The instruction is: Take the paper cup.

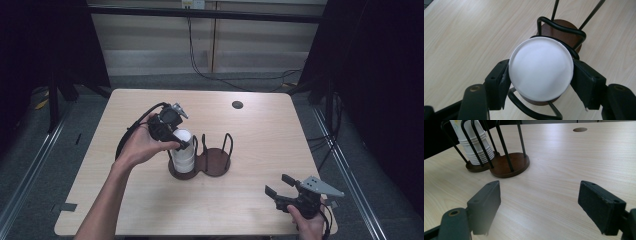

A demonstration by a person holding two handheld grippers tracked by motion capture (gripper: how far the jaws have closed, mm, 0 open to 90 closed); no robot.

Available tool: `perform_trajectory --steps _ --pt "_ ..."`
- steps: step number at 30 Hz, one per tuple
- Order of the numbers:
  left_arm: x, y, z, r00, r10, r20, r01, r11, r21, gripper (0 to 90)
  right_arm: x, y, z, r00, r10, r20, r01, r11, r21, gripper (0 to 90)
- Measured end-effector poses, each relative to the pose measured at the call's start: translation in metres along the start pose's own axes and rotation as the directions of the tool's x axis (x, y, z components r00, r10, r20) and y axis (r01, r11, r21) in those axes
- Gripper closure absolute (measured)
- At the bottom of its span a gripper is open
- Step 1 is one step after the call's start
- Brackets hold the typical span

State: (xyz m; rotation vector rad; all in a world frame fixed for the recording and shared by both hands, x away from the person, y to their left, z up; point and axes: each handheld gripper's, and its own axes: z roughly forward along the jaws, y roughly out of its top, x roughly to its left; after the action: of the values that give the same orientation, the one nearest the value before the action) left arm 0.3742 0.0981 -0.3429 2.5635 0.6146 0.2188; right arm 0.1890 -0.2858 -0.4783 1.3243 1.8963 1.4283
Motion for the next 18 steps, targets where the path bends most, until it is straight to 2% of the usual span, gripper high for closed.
perform_trajectory --steps 7,11,13,18 --pt "0.000 0.000 0.000 0.9998 0.016 -0.013 -0.016 0.9998 -0.015 35.2 0.000 0.000 0.000 1.0000 0.000 0.001 0.000 1.000 0.000 18.0" --pt "-0.001 -0.001 -0.007 1.0000 -0.007 -0.003 0.007 0.9982 -0.060 35.7 0.000 0.000 0.000 1.0000 -0.001 0.000 0.001 1.000 0.001 18.0" --pt "0.002 -0.002 -0.010 0.9996 -0.025 0.012 0.026 0.9980 -0.058 35.7 0.000 0.000 0.000 1.0000 0.000 0.001 0.000 1.000 0.001 18.0" --pt "0.003 -0.004 -0.011 0.9995 -0.029 0.009 0.029 0.9974 -0.066 35.7 0.000 0.000 0.001 1.0000 0.000 -0.001 0.000 1.000 0.002 18.0"
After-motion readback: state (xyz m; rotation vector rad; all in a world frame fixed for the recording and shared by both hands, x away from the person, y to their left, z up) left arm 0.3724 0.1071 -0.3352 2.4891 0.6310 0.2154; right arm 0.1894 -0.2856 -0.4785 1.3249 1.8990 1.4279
